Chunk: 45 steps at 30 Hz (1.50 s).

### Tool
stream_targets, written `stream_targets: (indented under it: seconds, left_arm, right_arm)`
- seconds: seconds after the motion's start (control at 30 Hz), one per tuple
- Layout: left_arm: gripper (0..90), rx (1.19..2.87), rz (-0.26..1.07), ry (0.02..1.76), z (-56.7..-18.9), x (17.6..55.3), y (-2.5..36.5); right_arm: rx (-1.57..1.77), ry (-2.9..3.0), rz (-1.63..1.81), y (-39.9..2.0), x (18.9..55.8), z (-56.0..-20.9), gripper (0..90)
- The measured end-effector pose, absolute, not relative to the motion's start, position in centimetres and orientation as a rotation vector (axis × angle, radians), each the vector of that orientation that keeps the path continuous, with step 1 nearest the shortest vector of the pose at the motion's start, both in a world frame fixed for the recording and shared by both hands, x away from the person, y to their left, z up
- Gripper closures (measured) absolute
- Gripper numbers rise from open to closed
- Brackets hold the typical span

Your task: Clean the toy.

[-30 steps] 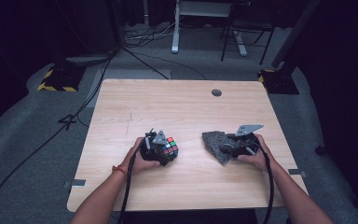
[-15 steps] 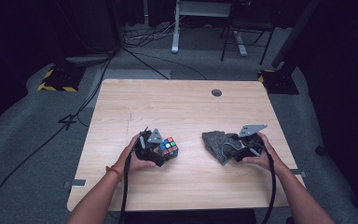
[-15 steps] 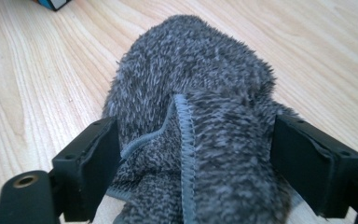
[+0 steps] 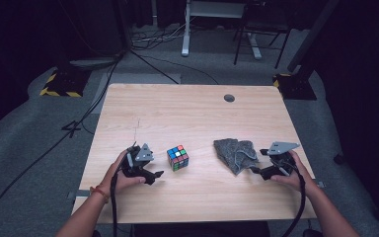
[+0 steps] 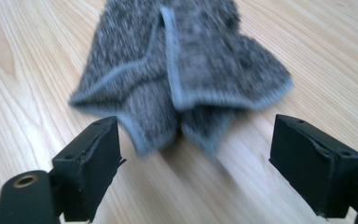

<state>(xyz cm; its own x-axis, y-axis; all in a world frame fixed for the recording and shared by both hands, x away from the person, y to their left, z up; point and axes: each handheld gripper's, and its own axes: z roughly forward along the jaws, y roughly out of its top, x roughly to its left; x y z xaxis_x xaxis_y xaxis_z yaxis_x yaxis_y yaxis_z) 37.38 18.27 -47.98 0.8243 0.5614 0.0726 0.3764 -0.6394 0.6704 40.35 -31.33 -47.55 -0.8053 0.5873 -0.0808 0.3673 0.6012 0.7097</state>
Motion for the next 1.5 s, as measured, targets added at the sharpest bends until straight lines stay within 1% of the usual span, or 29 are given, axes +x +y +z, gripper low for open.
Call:
stream_targets:
  seconds: [0.13,0.33,0.43,0.5,0.63,0.7,1.5]
  left_arm:
    - [16.4,2.345,0.399,0.705,-48.2,36.5,19.2]
    - [16.4,2.349,0.398,0.736,-49.1,35.5,20.4]
    - [16.4,2.33,0.364,0.758,-49.4,35.1,21.2]
    - [16.2,2.336,0.372,0.77,-49.7,34.8,21.7]
    - [16.1,2.287,0.311,0.819,-50.1,34.7,22.7]
    - [16.0,2.254,0.309,0.829,-50.4,34.5,23.0]
    - [15.3,2.255,0.305,0.829,-50.4,34.4,23.1]
  right_arm:
    - [0.811,2.512,1.028,-33.0,39.5,-48.0,16.2]
    - [0.885,2.475,1.015,-35.1,38.5,-48.9,16.6]
    - [0.929,2.455,1.023,-35.9,38.2,-49.3,16.9]
    - [0.959,2.448,1.015,-36.5,38.0,-49.8,17.0]
    - [1.019,2.414,1.056,-37.5,37.8,-50.3,17.3]
    - [1.029,2.404,1.042,-37.7,37.7,-50.3,16.2]
    - [1.047,2.391,1.046,-37.7,37.7,-50.4,15.7]
